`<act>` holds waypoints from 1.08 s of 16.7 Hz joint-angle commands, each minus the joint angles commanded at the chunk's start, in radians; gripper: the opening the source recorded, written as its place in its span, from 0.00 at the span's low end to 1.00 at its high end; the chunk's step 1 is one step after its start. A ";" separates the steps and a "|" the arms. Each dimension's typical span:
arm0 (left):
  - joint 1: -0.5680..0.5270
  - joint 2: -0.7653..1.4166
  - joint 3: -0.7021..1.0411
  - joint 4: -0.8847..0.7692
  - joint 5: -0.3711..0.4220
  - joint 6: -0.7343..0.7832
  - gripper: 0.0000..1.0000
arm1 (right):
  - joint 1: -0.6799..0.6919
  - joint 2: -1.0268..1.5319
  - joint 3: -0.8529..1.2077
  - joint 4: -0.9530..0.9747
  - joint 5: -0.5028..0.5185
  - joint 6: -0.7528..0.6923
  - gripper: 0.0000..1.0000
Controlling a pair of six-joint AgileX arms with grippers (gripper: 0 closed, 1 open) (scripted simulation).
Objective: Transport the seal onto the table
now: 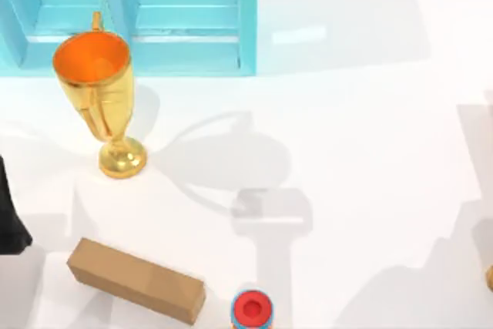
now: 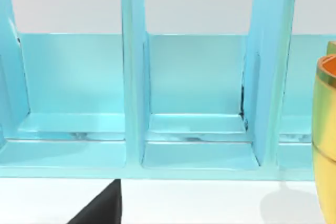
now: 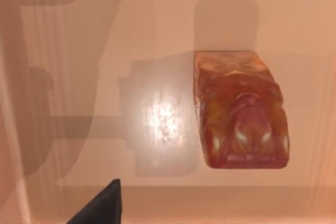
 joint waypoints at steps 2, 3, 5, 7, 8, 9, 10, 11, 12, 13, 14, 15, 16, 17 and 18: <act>0.000 0.000 0.000 0.000 0.000 0.000 1.00 | -0.006 0.016 0.001 0.015 0.000 -0.006 1.00; 0.000 0.000 0.000 0.000 0.000 0.000 1.00 | -0.008 0.025 -0.002 0.028 0.000 -0.007 1.00; 0.000 0.000 0.000 0.000 0.000 0.000 1.00 | -0.010 0.047 -0.026 0.073 0.001 -0.010 1.00; 0.000 0.000 0.000 0.000 0.000 0.000 1.00 | -0.008 0.066 -0.076 0.143 0.001 -0.007 1.00; 0.000 0.000 0.000 0.000 0.000 0.000 1.00 | -0.005 0.074 -0.108 0.182 0.001 -0.004 1.00; 0.000 0.000 0.000 0.000 0.000 0.000 1.00 | 0.000 0.082 -0.143 0.227 0.001 0.001 1.00; 0.000 0.000 0.000 0.000 0.000 0.000 1.00 | 0.004 0.088 -0.180 0.274 0.000 0.005 1.00; 0.000 0.000 0.000 0.000 0.000 0.000 1.00 | 0.008 0.094 -0.215 0.314 0.000 0.009 1.00; 0.000 0.000 0.000 0.000 0.000 0.000 1.00 | 0.011 0.100 -0.242 0.345 0.000 0.012 1.00; 0.000 0.000 0.000 0.000 0.000 0.000 1.00 | 0.011 0.107 -0.260 0.367 0.000 0.013 1.00; 0.000 0.000 0.000 0.000 0.000 0.000 1.00 | 0.010 0.114 -0.269 0.379 0.000 0.012 1.00; 0.000 0.000 0.000 0.000 0.000 0.000 1.00 | 0.010 0.116 -0.271 0.381 0.000 0.011 1.00; 0.000 0.000 0.000 0.000 0.000 0.000 1.00 | 0.010 0.116 -0.271 0.381 0.000 0.011 1.00; 0.000 0.000 0.000 0.000 0.000 0.000 1.00 | 0.010 0.116 -0.271 0.381 0.000 0.011 1.00; 0.000 0.000 0.000 0.000 0.000 0.000 1.00 | 0.010 0.116 -0.271 0.381 0.000 0.011 1.00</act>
